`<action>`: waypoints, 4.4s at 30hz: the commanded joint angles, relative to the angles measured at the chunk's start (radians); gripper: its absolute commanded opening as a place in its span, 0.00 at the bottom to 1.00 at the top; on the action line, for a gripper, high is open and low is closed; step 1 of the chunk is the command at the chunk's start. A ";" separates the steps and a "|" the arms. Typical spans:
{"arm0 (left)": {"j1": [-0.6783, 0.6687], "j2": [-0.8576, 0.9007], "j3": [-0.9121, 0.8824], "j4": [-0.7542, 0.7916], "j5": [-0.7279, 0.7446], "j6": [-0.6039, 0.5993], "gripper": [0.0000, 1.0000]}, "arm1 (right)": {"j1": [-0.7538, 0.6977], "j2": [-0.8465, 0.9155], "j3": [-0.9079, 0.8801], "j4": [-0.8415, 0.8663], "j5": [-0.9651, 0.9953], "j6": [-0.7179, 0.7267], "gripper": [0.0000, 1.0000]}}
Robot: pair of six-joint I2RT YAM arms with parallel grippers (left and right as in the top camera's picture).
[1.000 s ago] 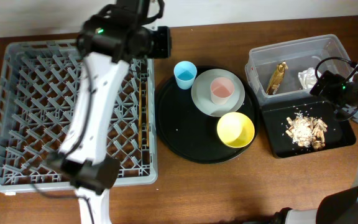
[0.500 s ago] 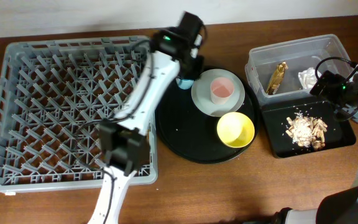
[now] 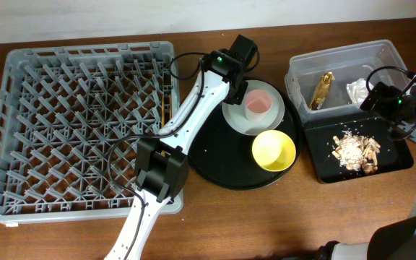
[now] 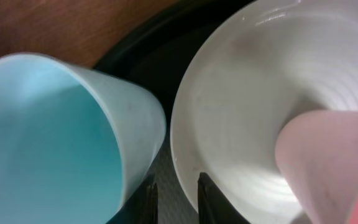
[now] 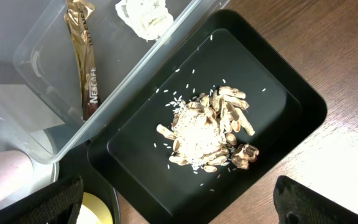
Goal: Sort waste into correct bins and load items into the dishwasher rack
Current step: 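Lower the left gripper onto the blue cup and grasp it, then carry the blue cup into the dish rack and set it down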
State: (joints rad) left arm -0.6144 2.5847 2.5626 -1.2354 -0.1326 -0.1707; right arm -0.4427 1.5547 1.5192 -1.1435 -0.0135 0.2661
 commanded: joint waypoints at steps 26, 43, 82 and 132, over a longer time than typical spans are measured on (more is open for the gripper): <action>-0.003 0.101 0.167 -0.076 -0.022 0.016 0.18 | -0.003 -0.015 0.005 0.000 -0.002 0.009 0.98; -0.007 0.012 0.171 -0.076 -0.159 0.016 0.07 | -0.003 -0.015 0.005 0.000 -0.002 0.009 0.99; 0.735 -0.121 -0.136 -0.143 1.571 0.278 0.00 | -0.003 -0.015 0.005 0.000 -0.002 0.009 0.99; 0.817 -0.153 0.257 -0.420 0.896 0.202 0.99 | -0.003 -0.015 0.005 0.000 -0.002 0.009 0.99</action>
State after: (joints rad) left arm 0.2153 2.4790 2.6869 -1.5921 0.8845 0.0444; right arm -0.4427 1.5547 1.5192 -1.1435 -0.0135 0.2657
